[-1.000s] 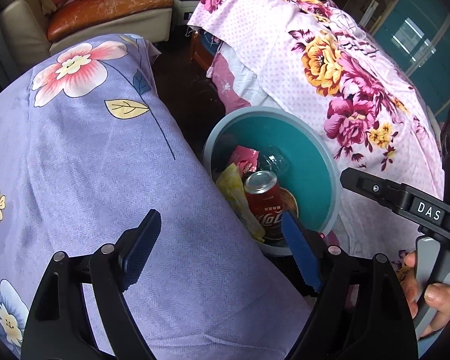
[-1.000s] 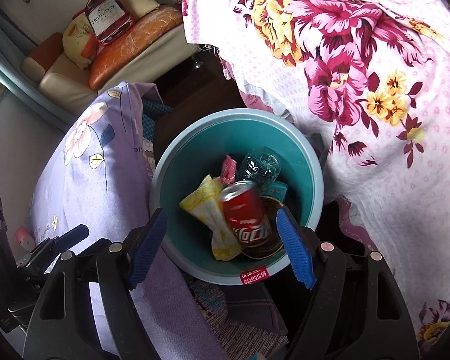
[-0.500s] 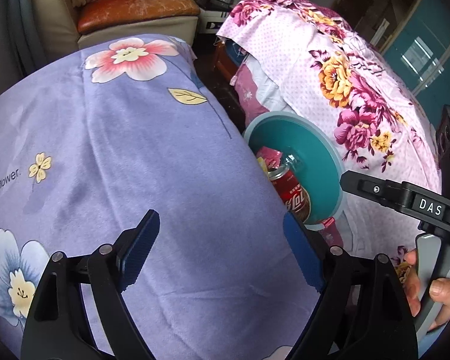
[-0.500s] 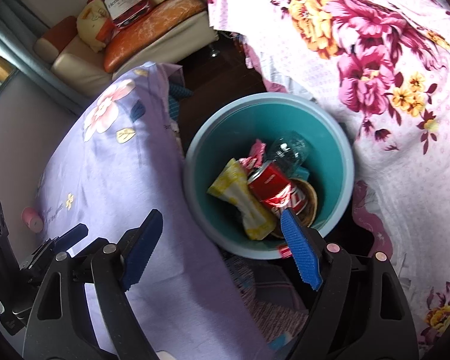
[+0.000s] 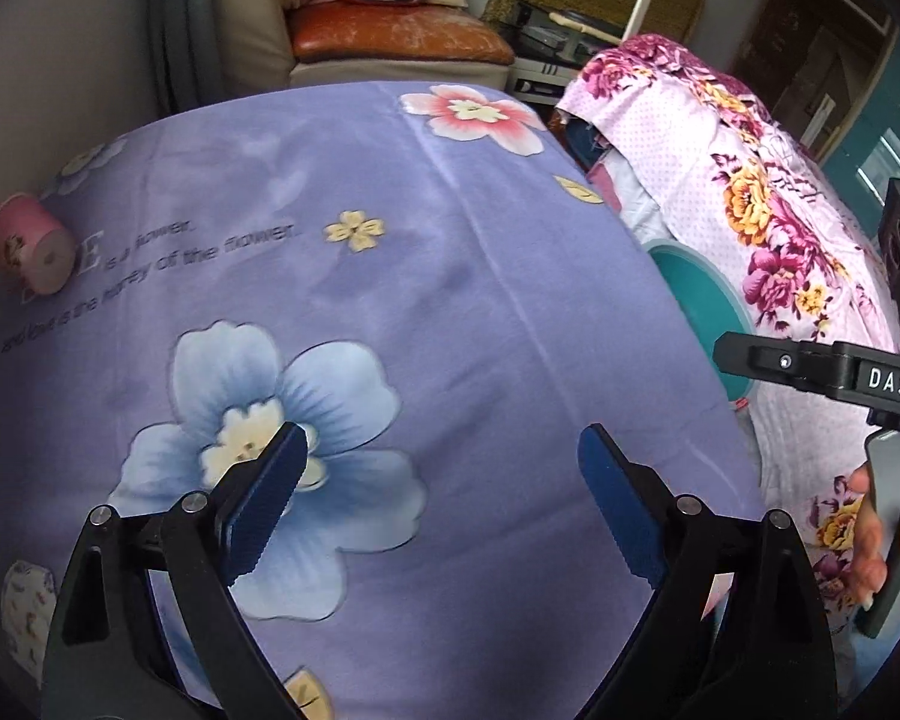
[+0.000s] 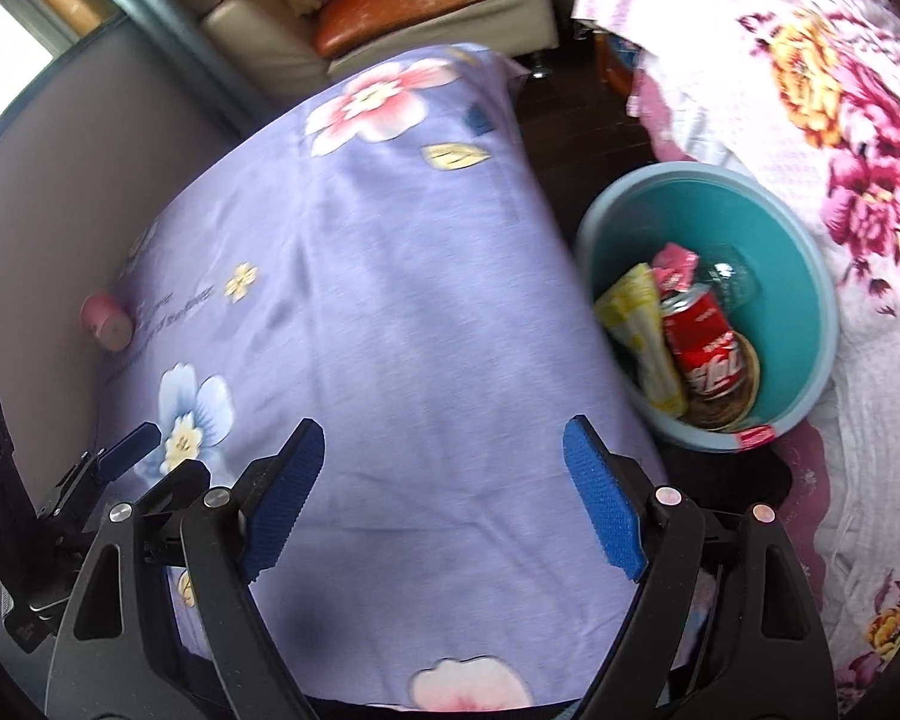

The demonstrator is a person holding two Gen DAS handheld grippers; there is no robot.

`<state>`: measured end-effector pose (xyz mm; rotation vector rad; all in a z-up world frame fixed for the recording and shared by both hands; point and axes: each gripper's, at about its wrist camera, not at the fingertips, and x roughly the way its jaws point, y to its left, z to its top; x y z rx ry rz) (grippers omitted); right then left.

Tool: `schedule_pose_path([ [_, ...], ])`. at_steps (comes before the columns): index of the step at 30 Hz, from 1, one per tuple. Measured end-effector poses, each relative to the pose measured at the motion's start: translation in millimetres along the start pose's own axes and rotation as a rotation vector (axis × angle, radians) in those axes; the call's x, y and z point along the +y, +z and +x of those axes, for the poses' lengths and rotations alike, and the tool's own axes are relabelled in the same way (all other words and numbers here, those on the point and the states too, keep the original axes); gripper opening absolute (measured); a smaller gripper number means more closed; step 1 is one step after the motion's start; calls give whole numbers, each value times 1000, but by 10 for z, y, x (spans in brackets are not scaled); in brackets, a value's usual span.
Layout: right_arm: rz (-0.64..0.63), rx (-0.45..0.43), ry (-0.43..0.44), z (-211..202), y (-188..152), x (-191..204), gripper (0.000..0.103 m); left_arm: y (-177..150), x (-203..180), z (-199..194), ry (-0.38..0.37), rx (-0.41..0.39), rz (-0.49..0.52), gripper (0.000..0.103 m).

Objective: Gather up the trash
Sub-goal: 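Move both open grippers back over the table toward the white face mask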

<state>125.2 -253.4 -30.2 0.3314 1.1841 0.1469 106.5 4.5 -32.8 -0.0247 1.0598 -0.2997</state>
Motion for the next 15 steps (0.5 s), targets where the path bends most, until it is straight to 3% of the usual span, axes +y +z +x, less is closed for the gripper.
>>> schedule_pose_path([
  [9, -146, 72, 52, 243, -187, 968, 78, -504, 1032, -470, 164, 17, -90, 92],
  [15, -254, 130, 91, 448, -316, 1659, 78, -812, 1539, -733, 228, 39, -109, 92],
])
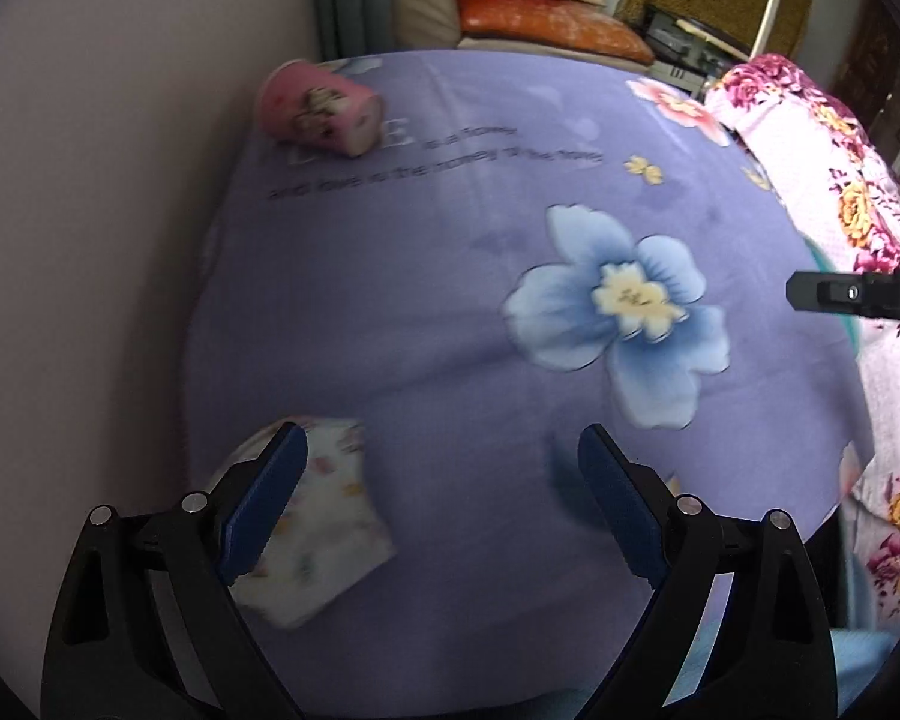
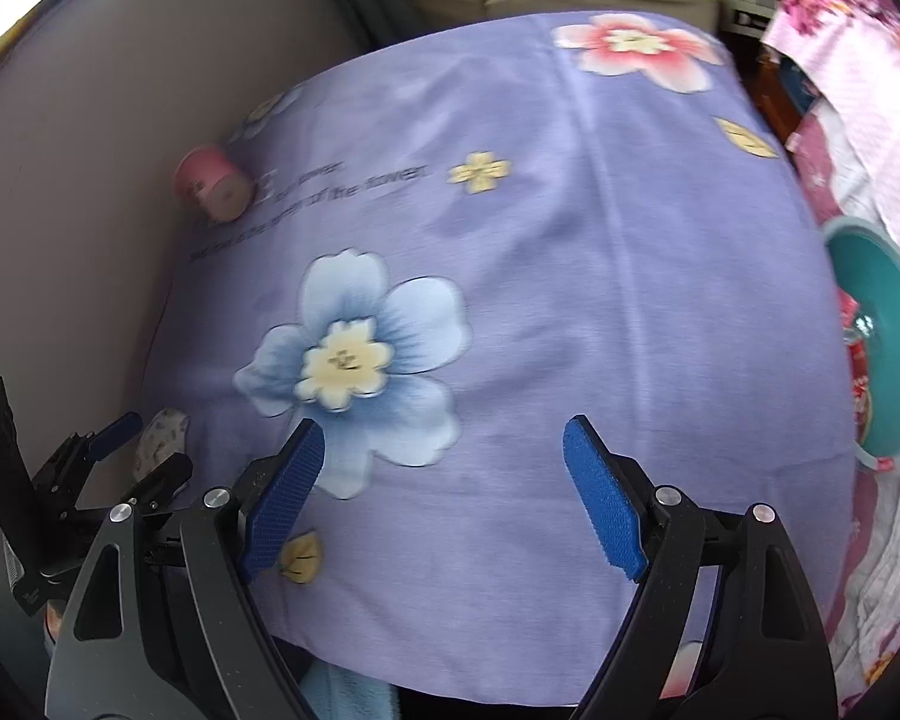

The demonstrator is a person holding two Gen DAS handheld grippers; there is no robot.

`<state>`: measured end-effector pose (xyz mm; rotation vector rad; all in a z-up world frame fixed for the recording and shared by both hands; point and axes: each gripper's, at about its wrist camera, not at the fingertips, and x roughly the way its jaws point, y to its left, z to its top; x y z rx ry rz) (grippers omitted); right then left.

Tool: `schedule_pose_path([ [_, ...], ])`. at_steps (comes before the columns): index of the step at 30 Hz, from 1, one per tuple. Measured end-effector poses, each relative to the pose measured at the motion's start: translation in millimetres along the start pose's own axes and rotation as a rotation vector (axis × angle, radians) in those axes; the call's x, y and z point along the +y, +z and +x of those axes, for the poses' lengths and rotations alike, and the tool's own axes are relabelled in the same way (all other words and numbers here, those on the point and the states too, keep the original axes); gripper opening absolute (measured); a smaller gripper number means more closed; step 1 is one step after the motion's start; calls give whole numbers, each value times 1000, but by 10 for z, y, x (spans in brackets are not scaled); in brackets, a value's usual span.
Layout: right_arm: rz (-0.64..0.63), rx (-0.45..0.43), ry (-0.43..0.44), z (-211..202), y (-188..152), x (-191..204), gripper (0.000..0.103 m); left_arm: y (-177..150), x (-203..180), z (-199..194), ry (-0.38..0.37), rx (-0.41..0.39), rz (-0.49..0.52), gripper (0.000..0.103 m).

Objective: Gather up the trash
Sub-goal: 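Move both open grippers back over the table toward the white face mask, then grasp the white printed face mask with the left gripper while the right grasps the pink paper cup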

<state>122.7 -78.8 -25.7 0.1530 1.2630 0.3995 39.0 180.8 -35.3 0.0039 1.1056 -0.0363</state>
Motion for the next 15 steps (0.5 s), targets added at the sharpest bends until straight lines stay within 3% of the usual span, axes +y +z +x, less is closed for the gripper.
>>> schedule_pose_path([
  [6, -96, 46, 21, 244, 26, 531, 78, -240, 412, 60, 26, 39, -13, 92],
  [12, -139, 78, 20, 435, 41, 839, 78, -367, 554, 230, 21, 80, 4, 92],
  [15, -163, 89, 4, 531, 75, 971, 78, -414, 553, 285, 21, 80, 21, 83],
])
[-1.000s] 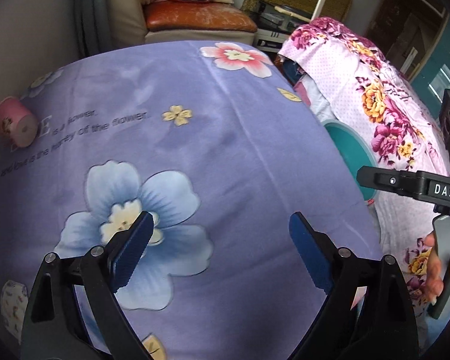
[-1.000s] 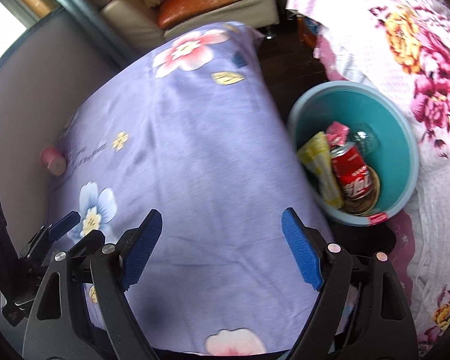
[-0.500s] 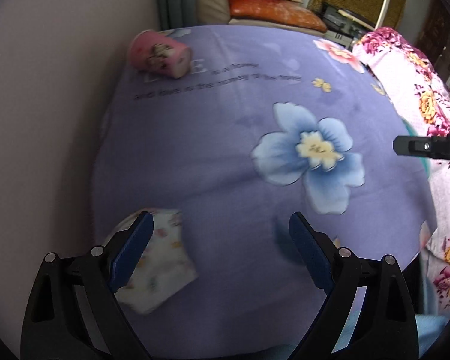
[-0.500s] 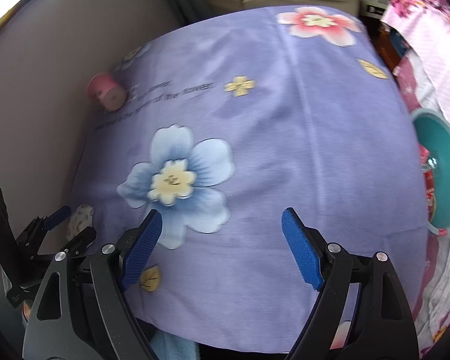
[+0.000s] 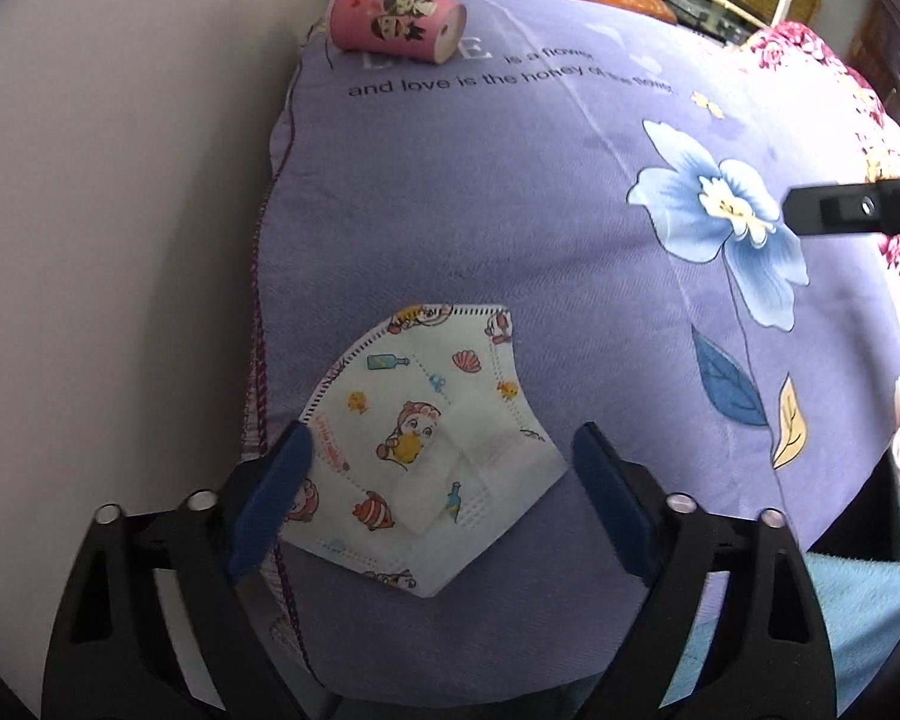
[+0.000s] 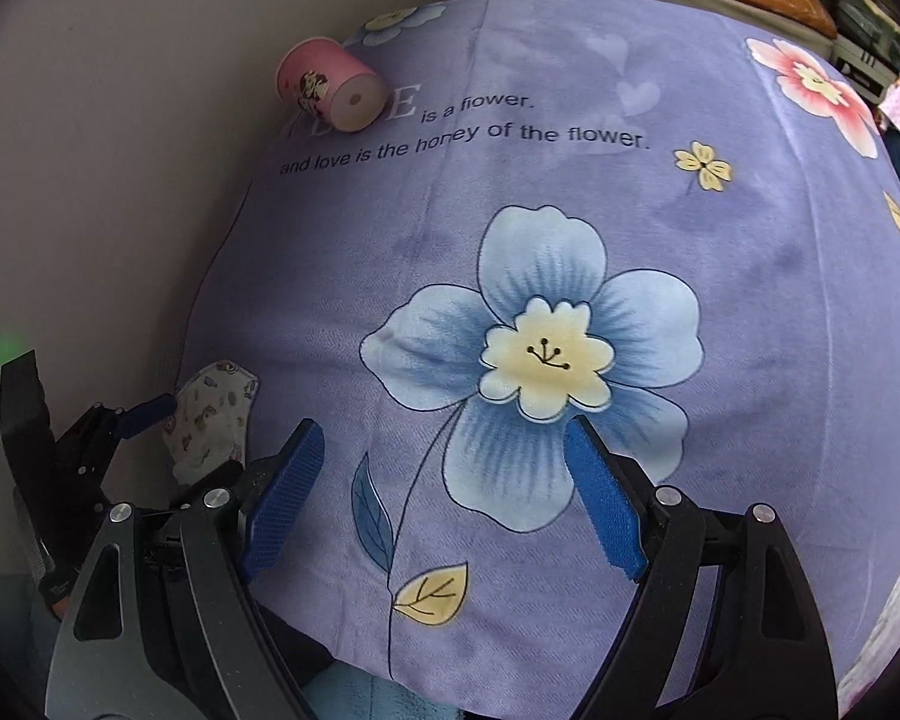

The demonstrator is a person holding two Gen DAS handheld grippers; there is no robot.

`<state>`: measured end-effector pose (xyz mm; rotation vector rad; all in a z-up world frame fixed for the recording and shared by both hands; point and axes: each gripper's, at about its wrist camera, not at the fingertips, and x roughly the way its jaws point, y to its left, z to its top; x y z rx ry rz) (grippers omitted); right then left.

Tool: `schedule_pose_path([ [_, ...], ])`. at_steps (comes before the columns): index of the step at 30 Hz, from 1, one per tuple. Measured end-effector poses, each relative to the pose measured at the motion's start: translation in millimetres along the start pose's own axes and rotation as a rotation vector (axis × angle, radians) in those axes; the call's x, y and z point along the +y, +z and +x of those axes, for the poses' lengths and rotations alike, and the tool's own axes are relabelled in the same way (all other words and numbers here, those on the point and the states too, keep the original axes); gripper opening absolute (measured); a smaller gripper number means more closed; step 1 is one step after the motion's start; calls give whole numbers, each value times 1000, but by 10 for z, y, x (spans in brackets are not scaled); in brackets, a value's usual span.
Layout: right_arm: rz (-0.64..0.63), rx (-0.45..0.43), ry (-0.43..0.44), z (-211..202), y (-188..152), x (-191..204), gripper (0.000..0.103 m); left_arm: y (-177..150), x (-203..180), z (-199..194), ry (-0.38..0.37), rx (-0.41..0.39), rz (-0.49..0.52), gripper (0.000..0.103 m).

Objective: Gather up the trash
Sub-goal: 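Grasp the white printed face mask with the left gripper while the right grasps the pink paper cup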

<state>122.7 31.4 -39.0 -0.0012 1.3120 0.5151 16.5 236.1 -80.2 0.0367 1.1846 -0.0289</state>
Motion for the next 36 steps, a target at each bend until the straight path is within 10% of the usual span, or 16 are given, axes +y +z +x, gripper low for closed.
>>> schedule_pose_path([
  [8, -104, 26, -52, 158, 261, 141, 78, 42, 182, -34, -61, -32, -69, 15],
  [22, -251, -42, -29, 327, 1418, 433, 78, 831, 380, -208, -114, -182, -159, 12],
  [36, -395, 47, 45, 1271, 2349, 850, 62, 770, 554, 115, -171, -63, -249, 13],
])
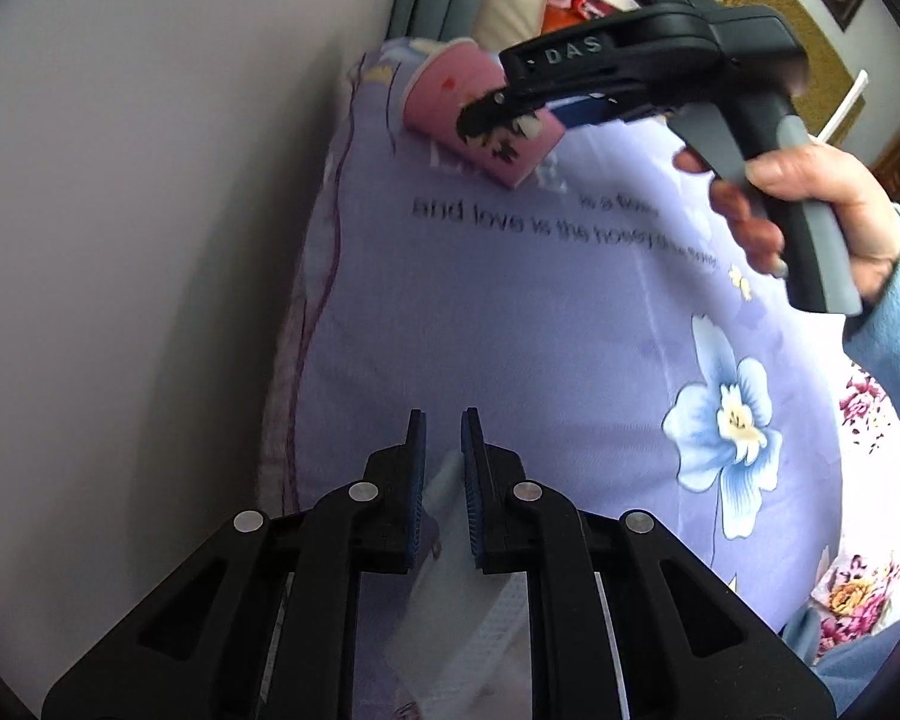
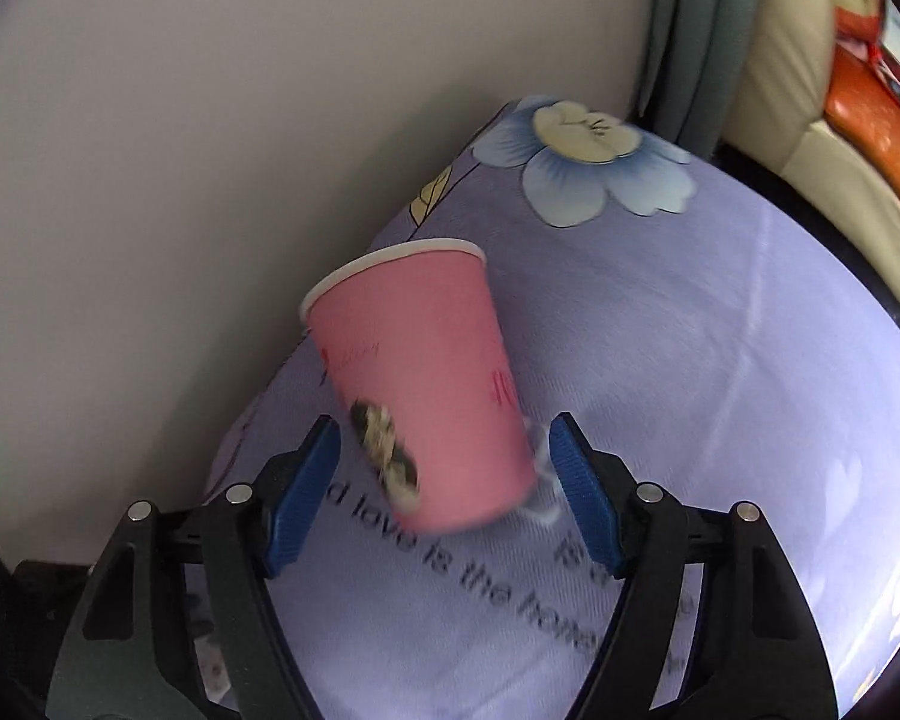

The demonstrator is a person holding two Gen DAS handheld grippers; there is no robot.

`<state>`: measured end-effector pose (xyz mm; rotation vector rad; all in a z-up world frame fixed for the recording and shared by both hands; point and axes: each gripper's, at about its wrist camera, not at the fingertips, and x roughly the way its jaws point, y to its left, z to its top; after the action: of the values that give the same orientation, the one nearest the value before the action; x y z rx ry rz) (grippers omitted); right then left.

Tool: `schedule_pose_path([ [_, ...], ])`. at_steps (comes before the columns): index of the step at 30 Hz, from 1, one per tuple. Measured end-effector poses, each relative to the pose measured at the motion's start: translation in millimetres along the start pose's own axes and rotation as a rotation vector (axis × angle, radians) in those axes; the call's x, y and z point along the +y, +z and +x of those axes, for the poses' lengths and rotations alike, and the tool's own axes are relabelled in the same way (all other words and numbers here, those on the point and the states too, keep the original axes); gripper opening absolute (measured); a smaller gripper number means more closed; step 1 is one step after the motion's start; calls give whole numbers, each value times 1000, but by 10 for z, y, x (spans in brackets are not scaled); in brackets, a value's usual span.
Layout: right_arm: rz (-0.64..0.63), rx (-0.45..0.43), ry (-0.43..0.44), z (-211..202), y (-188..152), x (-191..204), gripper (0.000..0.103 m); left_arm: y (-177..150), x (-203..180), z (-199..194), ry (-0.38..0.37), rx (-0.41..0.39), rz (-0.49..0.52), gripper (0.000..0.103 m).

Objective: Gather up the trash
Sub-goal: 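Grasp the white printed face mask with the left gripper while the right grasps the pink paper cup, then carry the face mask and pink cup over the teal bin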

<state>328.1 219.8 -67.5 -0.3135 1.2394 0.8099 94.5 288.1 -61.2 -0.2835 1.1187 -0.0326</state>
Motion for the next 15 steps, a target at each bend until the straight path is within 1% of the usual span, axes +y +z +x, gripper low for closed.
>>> schedule_pose_path([
  [4, -35, -16, -20, -123, -177, 88, 58, -114, 3, -22, -21, 25, -6, 15],
  [6, -33, -27, -26, -228, -307, 114, 58, -177, -11, -35, -27, 33, 0, 20],
  [7, -25, -30, -26, -282, -381, 118, 58, -210, -22, -42, -22, 36, 8, 27],
  [8, -13, -31, -24, -332, -462, 121, 58, -252, -29, -53, -21, 40, 15, 36],
  [9, -1, -29, -25, -379, -550, 125, 58, -317, -39, -73, -24, 42, 20, 41],
  [10, 5, -29, -32, -419, -632, 132, 58, -363, -55, -88, -27, 44, 25, 50],
  [11, 7, -29, -37, -456, -684, 143, 58, -415, -77, -104, -29, 45, 33, 56],
  [15, 24, -34, -45, -554, -971, 199, 58, -653, -193, -124, -30, 71, 74, 59],
])
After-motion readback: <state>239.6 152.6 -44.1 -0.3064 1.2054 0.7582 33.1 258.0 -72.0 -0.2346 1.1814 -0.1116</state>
